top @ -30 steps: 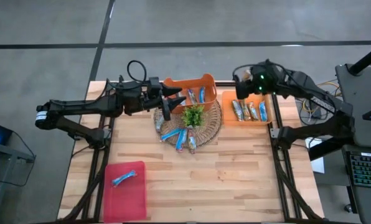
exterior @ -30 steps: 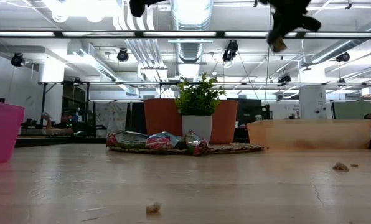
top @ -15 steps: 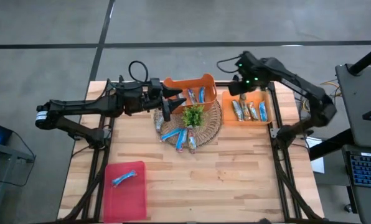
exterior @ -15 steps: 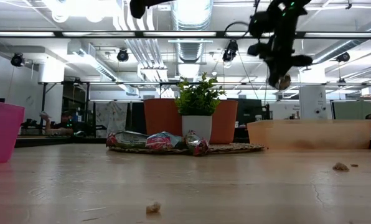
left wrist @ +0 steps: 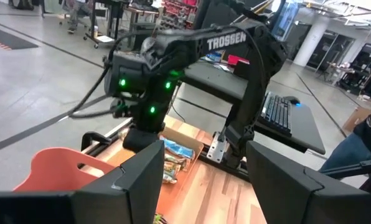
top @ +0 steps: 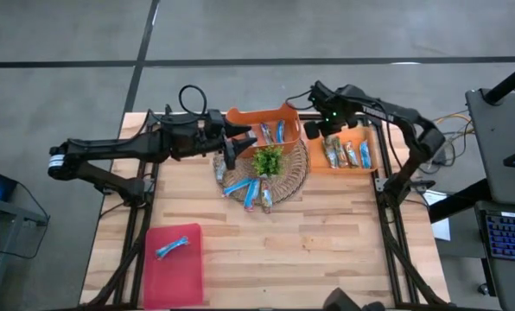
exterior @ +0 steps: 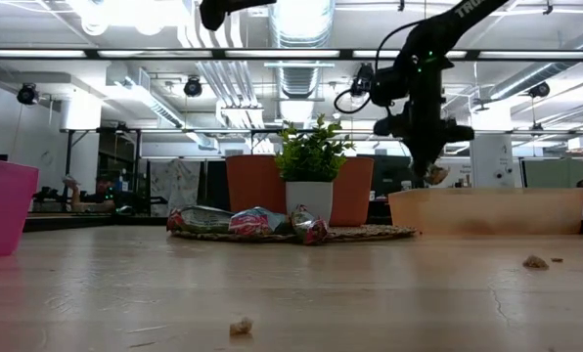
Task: Pick and place Granola Bars by type
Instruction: Put the orange granola bar into the orange bin
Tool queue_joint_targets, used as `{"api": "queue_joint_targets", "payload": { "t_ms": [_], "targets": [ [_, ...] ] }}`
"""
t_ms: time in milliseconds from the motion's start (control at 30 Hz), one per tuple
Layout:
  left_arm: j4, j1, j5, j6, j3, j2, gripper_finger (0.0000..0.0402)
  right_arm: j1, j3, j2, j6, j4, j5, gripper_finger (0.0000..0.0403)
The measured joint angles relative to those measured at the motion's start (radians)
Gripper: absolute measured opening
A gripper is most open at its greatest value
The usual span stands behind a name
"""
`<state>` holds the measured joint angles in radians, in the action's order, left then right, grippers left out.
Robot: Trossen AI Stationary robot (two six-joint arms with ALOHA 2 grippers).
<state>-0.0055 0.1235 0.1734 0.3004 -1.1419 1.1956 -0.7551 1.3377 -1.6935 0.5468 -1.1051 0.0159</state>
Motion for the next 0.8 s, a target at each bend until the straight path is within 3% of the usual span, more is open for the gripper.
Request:
{"api": "queue_joint_targets", "payload": {
  "t_ms": [800],
  "targets": [
    [-0.02,0.0,-0.024,0.021,0.0,-0.038,0.0208,0.073,-0.308,-0.01,0.136,0.36,-0.161,0.0019]
  ]
}}
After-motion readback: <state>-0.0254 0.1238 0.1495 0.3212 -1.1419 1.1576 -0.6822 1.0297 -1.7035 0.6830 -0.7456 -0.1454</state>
